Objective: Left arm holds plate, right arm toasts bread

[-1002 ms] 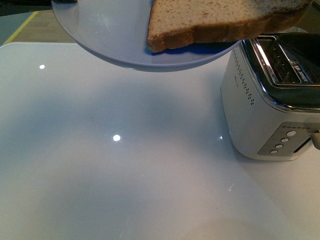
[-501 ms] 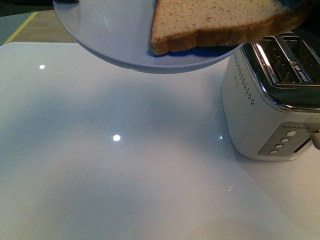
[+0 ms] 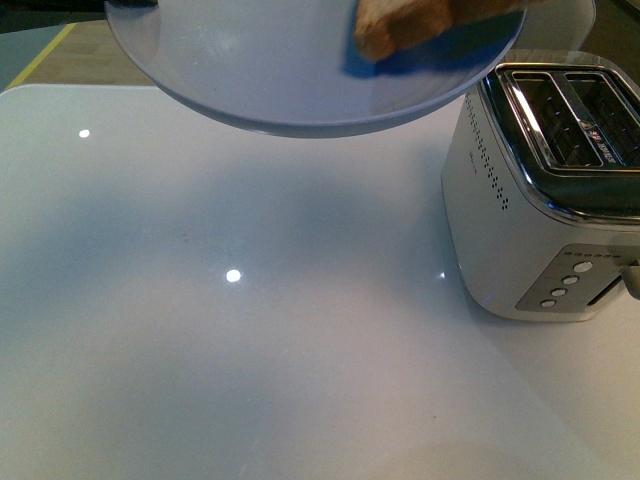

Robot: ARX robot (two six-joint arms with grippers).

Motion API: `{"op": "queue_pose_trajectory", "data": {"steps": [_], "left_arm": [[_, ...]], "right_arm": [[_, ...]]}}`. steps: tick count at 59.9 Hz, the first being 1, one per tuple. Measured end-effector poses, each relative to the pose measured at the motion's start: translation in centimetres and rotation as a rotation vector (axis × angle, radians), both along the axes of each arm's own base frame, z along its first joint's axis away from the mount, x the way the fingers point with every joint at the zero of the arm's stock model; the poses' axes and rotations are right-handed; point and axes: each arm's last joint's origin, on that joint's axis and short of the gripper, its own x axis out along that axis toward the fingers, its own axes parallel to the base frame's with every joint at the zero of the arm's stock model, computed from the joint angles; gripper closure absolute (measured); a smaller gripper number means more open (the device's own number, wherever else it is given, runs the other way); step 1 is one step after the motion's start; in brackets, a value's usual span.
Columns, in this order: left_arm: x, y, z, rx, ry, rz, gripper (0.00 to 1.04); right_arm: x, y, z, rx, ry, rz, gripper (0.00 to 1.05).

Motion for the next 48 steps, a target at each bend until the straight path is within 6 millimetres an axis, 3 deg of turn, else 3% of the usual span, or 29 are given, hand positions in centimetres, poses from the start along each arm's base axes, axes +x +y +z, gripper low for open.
{"op": "queue_pose_trajectory", "data": {"steps": [7, 17, 30, 48], "left_arm": [[0.0, 0.0, 0.0, 0.001, 0.003, 0.0, 1.02], [0.0, 0.0, 0.0, 0.001, 0.003, -0.001, 1.02], [0.0, 0.0, 0.0, 0.001, 0.002, 0.0, 1.02], [0.0, 0.0, 0.0, 0.002, 0.008, -0.001, 1.02]], "right_arm": [[0.2, -2.3, 2.2, -0.089, -0.063, -0.161, 1.01], [1.2, -3.6, 2.6, -0.374, -0.116, -0.337, 1.01], [3.5, -2.5, -0.1, -0.783, -0.14, -0.359, 1.01], [5.4, -0.1, -5.3, -1.034, -0.057, -0.267, 1.01]]}}
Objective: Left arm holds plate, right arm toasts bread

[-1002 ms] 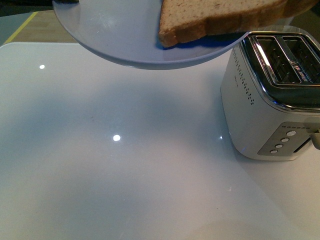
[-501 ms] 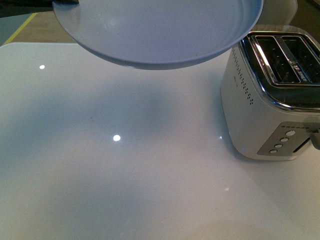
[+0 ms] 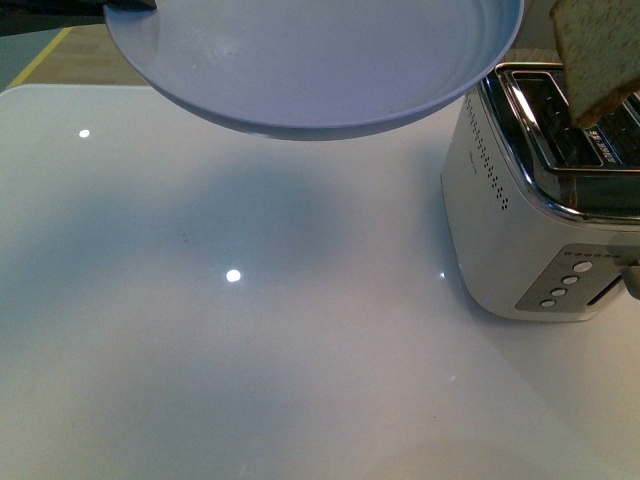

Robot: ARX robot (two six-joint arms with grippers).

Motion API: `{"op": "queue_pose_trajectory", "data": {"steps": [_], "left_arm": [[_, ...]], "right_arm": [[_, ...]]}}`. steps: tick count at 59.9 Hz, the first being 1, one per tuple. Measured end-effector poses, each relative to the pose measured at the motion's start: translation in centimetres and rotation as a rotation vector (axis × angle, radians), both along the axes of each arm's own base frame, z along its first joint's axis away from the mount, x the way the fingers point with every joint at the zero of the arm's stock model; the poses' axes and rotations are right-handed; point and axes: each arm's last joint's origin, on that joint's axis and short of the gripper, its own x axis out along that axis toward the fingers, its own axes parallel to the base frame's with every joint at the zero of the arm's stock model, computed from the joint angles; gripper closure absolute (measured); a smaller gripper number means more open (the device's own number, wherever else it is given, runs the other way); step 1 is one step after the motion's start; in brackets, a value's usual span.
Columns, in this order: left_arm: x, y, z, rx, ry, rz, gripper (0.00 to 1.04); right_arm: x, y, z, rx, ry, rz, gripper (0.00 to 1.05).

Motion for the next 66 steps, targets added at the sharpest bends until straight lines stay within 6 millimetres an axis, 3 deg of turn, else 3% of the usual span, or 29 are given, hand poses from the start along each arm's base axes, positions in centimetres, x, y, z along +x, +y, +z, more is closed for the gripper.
{"op": "queue_pose_trajectory", "data": {"steps": [33, 53, 66], "left_arm": [[0.0, 0.0, 0.0, -0.001, 0.0, -0.002, 1.02], [0.0, 0.1, 0.0, 0.0, 0.0, 0.001, 1.02], [0.0, 0.2, 0.0, -0.002, 0.0, 0.0, 1.02]], "right_arm": [[0.9, 1.4, -4.7, -0.052, 0.142, 0.043, 0.99], [0.2, 0.8, -5.4, -0.028, 0.155, 0.045, 0.44], [-2.3, -0.7, -2.9, 0.058, 0.079, 0.027, 0.08]]}}
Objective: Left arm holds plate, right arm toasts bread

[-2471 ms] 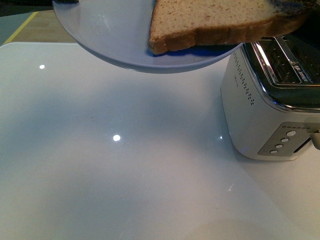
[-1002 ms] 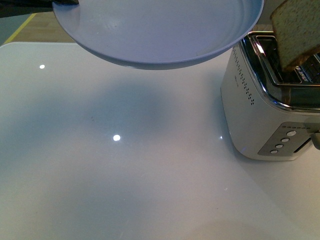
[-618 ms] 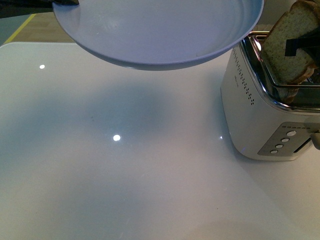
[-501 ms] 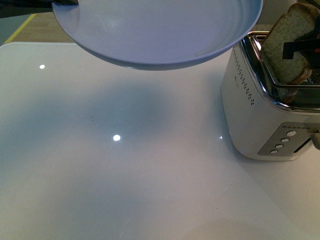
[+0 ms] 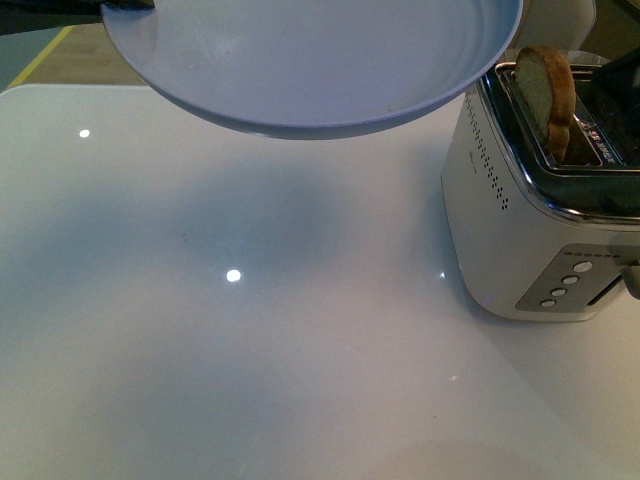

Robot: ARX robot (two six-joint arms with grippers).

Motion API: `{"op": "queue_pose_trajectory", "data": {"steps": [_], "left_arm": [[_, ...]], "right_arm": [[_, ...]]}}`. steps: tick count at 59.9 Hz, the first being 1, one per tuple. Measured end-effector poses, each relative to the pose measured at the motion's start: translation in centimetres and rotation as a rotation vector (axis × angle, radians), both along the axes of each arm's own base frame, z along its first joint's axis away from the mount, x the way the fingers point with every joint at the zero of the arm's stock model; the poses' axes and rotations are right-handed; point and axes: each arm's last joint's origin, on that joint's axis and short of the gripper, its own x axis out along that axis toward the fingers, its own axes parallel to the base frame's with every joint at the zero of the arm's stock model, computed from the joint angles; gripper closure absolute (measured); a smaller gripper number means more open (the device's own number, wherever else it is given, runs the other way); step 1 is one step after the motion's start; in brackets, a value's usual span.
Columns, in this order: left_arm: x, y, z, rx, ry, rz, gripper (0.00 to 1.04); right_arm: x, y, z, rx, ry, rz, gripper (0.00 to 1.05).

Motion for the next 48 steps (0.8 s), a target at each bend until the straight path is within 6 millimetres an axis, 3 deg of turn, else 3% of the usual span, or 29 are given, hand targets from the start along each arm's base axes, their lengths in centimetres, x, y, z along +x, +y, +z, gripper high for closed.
{"op": "queue_pose_trajectory", "data": {"steps": [15, 28, 37, 48], "left_arm": [[0.0, 0.0, 0.0, 0.0, -0.002, 0.0, 1.02], [0.0, 0.0, 0.0, 0.0, -0.007, 0.0, 1.02], [0.0, 0.0, -0.1, 0.004, -0.006, 0.001, 1.02], [-0.1, -0.1, -0.1, 0.006, -0.006, -0.003, 1.02]], "right_arm": [[-5.5, -1.9, 3.9, 0.079, -0.116, -0.014, 0.09], [-5.9, -2.0, 4.5, 0.084, -0.146, -0.019, 0.09], [-7.0, -2.9, 3.4, 0.037, -0.344, -0.111, 0.31], [-9.1, -3.1, 2.2, 0.023, -0.372, -0.12, 0.6]]}}
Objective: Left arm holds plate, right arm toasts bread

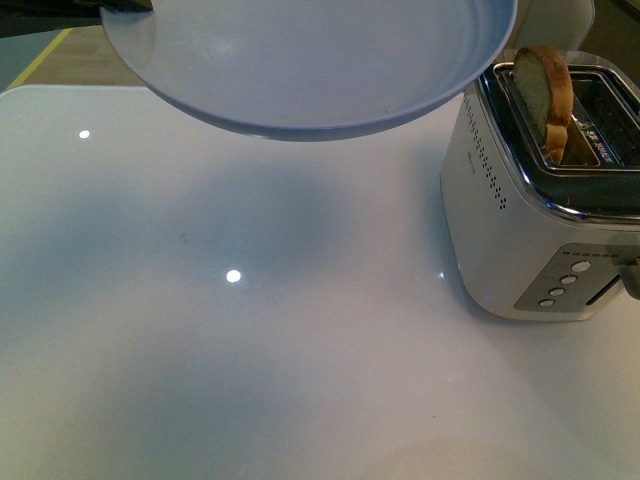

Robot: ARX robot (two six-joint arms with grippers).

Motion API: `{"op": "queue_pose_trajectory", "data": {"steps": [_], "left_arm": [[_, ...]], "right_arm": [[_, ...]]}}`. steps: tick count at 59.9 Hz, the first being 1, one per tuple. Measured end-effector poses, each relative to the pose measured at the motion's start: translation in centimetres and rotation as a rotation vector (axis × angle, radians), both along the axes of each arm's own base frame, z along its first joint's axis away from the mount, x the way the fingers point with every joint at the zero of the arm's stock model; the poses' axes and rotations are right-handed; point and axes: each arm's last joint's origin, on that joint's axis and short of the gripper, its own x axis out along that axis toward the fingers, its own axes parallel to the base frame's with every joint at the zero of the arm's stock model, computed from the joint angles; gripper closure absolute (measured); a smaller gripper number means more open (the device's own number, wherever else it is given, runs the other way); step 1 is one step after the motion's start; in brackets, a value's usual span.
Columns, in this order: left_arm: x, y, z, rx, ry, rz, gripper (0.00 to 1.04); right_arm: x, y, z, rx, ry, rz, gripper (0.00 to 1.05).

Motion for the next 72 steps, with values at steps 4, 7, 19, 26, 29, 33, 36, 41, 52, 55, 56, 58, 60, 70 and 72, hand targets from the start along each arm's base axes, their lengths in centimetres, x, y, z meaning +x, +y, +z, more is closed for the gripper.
{"op": "queue_pose_trajectory", "data": {"steps": [4, 7, 19, 26, 29, 33, 36, 41, 52, 55, 56, 58, 60, 70, 72], "left_arm": [[0.0, 0.0, 0.0, 0.0, 0.0, -0.001, 1.02], [0.0, 0.0, 0.0, 0.003, -0.001, -0.001, 1.02], [-0.1, 0.0, 0.2, 0.002, -0.008, 0.0, 1.02], [-0.2, 0.1, 0.3, 0.004, -0.013, -0.002, 1.02], [-0.2, 0.1, 0.3, 0.005, -0.013, 0.0, 1.02], [-0.2, 0.1, 0.3, 0.005, -0.013, 0.0, 1.02], [-0.2, 0.1, 0.3, 0.005, -0.013, 0.0, 1.02], [-0.2, 0.0, 0.3, 0.006, -0.014, -0.001, 1.02], [-0.2, 0.0, 0.3, 0.01, -0.016, -0.003, 1.02], [-0.2, 0.0, 0.3, 0.01, -0.017, -0.004, 1.02], [-0.2, 0.0, 0.3, 0.01, -0.018, -0.004, 1.02], [-0.2, 0.0, 0.3, 0.01, -0.018, -0.004, 1.02], [-0.2, 0.0, 0.3, 0.011, -0.018, -0.005, 1.02], [-0.2, 0.0, 0.3, 0.013, -0.019, -0.007, 1.02], [-0.2, 0.0, 0.3, 0.013, -0.02, -0.007, 1.02]], "right_arm": [[-0.7, 0.0, -0.5, -0.002, 0.002, -0.001, 0.73], [-1.0, 0.0, -0.7, -0.002, 0.002, -0.001, 0.8], [-2.6, 0.0, -1.4, -0.008, 0.002, 0.0, 1.03], [-3.7, 0.0, -2.0, -0.008, 0.003, -0.001, 1.03], [-4.0, 0.0, -2.1, -0.008, 0.002, 0.0, 1.03], [-4.3, 0.0, -2.2, -0.008, 0.0, -0.001, 1.03], [-4.6, 0.0, -2.4, -0.008, 0.002, -0.001, 1.03], [-5.0, 0.0, -2.9, -0.008, -0.012, -0.001, 1.03], [-5.6, 0.0, -2.7, -0.008, -0.019, 0.0, 1.03], [-5.8, 0.0, -2.7, -0.008, -0.022, 0.0, 1.03], [-5.8, 0.0, -2.7, -0.008, -0.023, 0.0, 1.03], [-5.9, 0.0, -2.6, -0.008, -0.025, 0.0, 1.03], [-6.0, 0.0, -2.6, -0.008, -0.025, 0.0, 1.03], [-6.6, 0.0, -2.6, -0.008, -0.026, 0.0, 1.03], [-6.7, 0.0, -2.6, -0.008, -0.027, 0.0, 1.03]]}}
